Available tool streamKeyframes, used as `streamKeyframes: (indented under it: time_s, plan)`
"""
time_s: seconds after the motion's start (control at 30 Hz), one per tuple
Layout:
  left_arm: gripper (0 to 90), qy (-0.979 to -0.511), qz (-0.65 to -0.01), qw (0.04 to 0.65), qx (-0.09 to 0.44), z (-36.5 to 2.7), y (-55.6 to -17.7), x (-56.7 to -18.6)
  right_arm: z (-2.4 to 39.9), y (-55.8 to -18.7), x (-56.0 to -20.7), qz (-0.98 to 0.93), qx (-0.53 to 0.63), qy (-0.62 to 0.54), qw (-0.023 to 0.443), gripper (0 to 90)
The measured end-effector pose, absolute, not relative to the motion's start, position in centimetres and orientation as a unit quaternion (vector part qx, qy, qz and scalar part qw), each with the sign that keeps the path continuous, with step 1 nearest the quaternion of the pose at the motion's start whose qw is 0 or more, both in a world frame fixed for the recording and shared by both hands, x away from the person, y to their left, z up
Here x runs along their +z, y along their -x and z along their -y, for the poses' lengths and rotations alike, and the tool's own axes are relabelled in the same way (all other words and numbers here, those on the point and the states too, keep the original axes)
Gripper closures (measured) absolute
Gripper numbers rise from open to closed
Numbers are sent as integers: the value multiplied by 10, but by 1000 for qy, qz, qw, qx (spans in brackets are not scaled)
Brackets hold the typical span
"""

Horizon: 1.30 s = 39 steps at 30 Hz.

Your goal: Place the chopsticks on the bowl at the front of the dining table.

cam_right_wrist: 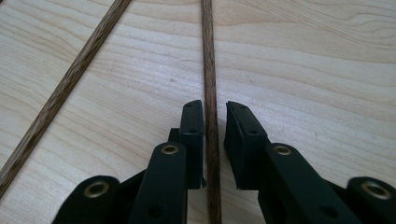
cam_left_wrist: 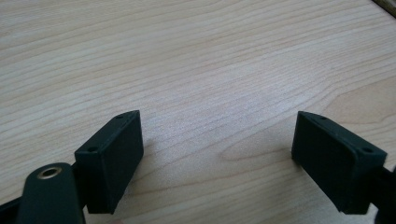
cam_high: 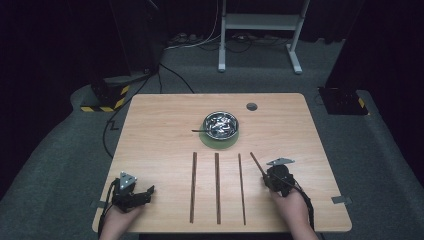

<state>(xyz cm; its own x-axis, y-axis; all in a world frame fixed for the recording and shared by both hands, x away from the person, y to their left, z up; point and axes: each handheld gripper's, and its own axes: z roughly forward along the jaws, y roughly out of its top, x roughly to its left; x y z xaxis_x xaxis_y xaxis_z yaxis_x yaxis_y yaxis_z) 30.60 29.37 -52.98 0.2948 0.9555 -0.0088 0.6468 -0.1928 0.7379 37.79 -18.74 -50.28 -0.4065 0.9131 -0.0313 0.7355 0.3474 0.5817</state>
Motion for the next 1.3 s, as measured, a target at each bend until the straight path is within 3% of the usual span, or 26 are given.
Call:
streamKeyframes:
  time_s: [0.1, 0.33, 0.8, 1.3]
  plan:
    - [167, -735, -545, 327, 236, -294, -306, -530, 186, -377, -502, -805, 245, -510, 180, 835]
    - [167, -735, -545, 326, 237, -294, -306, -530, 184, -375, -501, -808, 239, -500, 199, 842]
    - [168, -735, -545, 326, 237, -293, -306, -530, 165, -376, -443, -803, 285, -471, 227, 842]
    - [168, -738, -541, 328, 236, -294, -307, -530, 134, -417, -420, -796, 315, -470, 215, 842]
